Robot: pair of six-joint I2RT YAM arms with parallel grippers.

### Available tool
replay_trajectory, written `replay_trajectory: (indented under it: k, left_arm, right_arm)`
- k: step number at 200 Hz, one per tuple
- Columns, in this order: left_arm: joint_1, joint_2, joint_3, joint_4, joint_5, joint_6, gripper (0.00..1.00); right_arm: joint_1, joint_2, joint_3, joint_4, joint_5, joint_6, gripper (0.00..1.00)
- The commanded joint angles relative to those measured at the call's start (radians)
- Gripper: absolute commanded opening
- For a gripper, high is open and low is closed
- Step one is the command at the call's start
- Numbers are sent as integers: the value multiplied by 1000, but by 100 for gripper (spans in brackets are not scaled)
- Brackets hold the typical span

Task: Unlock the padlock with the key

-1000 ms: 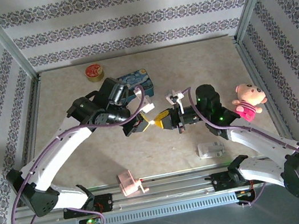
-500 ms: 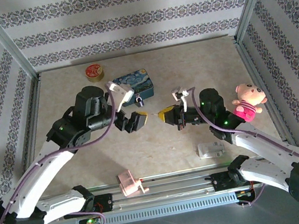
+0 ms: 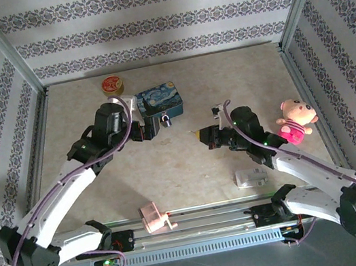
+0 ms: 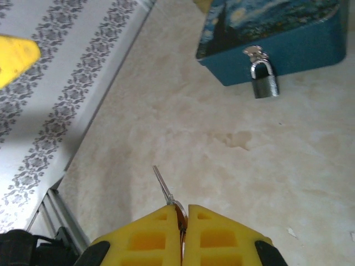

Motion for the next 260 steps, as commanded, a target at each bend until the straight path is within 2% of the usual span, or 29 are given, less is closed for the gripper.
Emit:
replay_trajectory:
  k: [1, 55, 119, 144, 218, 260]
  left_arm:
    - [18, 36, -40, 86, -29, -107, 99]
    - [20, 130, -95, 120, -172, -277, 99]
    - [18, 356, -95, 263, -113, -423, 98]
    - [-1, 474, -33, 299, -158, -429, 94]
    - [-110, 720, 161, 303, -415, -353, 83]
    - [-130, 829, 273, 252, -507, -354, 83]
  right_arm:
    - [-13, 20, -7, -4, 69, 38, 0]
    - [-44, 39, -26, -3, 122, 76, 0]
    - [-94, 36, -68, 16, 151, 111, 0]
    - [-105, 23, -79, 24, 151, 116, 0]
    - [-140, -42, -120, 25, 166, 118, 0]
    - [-147, -56, -131, 27, 156, 121, 0]
